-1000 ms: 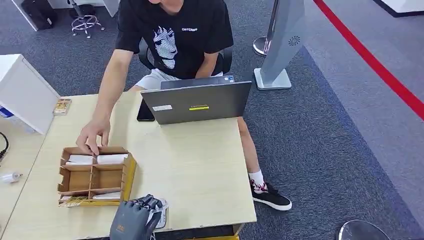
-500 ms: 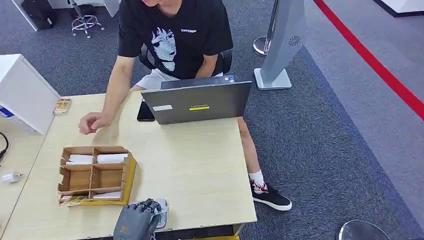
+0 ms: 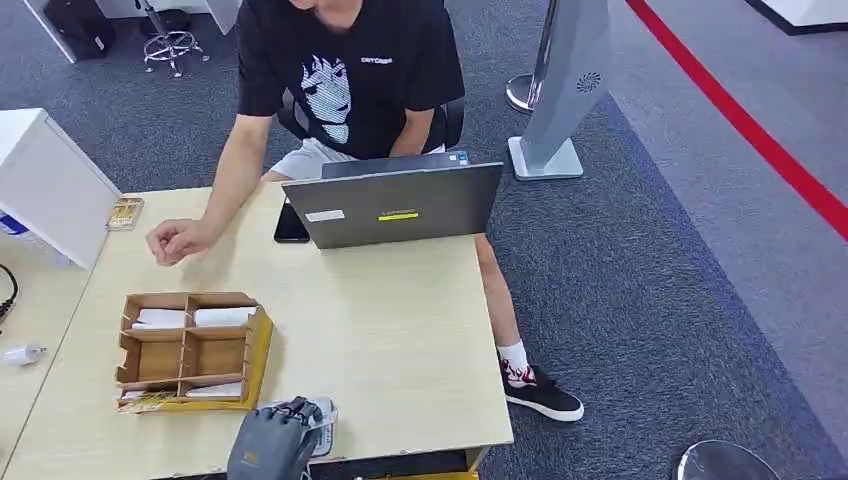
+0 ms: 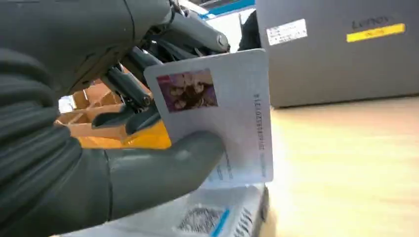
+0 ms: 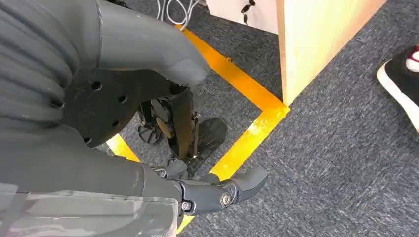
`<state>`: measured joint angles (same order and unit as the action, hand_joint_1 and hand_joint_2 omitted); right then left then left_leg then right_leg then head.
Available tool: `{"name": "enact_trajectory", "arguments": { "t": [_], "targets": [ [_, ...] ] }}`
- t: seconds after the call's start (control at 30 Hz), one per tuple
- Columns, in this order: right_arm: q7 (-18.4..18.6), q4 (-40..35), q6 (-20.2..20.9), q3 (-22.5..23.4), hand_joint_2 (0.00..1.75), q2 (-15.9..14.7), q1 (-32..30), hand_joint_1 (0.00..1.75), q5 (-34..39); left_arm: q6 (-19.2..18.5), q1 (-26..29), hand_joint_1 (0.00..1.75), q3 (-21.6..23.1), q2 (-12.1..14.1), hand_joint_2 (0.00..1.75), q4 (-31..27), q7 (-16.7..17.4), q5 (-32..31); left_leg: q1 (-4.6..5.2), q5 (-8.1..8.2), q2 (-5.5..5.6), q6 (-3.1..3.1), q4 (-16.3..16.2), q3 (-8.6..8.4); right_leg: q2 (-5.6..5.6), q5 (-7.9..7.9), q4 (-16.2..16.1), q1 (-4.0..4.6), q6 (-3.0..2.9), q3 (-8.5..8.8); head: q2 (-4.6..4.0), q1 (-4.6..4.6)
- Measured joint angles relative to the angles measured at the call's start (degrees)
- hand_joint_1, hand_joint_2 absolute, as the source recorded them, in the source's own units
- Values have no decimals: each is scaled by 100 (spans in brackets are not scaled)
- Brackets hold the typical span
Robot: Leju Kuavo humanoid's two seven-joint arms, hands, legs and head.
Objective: Pass the card to the sensor for recognition and then transmit it.
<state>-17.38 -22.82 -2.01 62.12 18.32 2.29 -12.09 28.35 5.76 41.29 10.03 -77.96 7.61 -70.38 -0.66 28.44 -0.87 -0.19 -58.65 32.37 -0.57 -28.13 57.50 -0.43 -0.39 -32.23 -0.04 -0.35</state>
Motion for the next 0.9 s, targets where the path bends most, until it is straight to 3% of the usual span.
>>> {"name": "enact_trajectory", "arguments": {
  "t": [0.07,0.17,0.23,0.3,0.53,0.73,0.9],
  "targets": [
    [13,-4,2,26,175,0,-3,0,-24,184,1,175,-68,0,175,-7,-37,-63,0,-1,0,0,0,-1,0,0,0,0,0,0,0,-2],
    [7,-7,4,72,175,2,-7,0,-111,489,11,175,-524,2,175,-419,-400,-312,-1,-2,1,-3,0,1,0,0,1,1,0,0,0,2],
    [-39,15,9,107,175,2,-3,0,-190,424,-76,175,-1255,-4,175,-869,-725,-501,-1,-3,1,-3,0,1,-1,0,1,1,0,0,0,0],
    [-52,37,9,118,175,2,5,0,-216,358,-133,175,-1571,-4,175,-964,-820,-481,-1,-3,0,-4,0,-1,0,1,1,1,-1,0,0,-2],
    [-72,98,7,142,175,0,30,0,-262,308,-203,175,-2032,-46,175,-1071,-866,-465,-2,-6,2,-3,0,1,-1,1,2,2,-1,-1,0,0],
    [-116,230,4,142,175,-4,84,0,-380,146,-649,175,-2612,-13,175,-782,-883,-295,-2,-6,1,-4,0,0,-1,4,2,2,-4,-1,0,-2],
    [-131,304,4,142,175,-11,114,0,-402,146,-749,175,-2761,-13,175,-652,-935,-297,-3,-6,0,-4,0,0,0,3,2,3,-4,-1,0,0]
  ]
}}
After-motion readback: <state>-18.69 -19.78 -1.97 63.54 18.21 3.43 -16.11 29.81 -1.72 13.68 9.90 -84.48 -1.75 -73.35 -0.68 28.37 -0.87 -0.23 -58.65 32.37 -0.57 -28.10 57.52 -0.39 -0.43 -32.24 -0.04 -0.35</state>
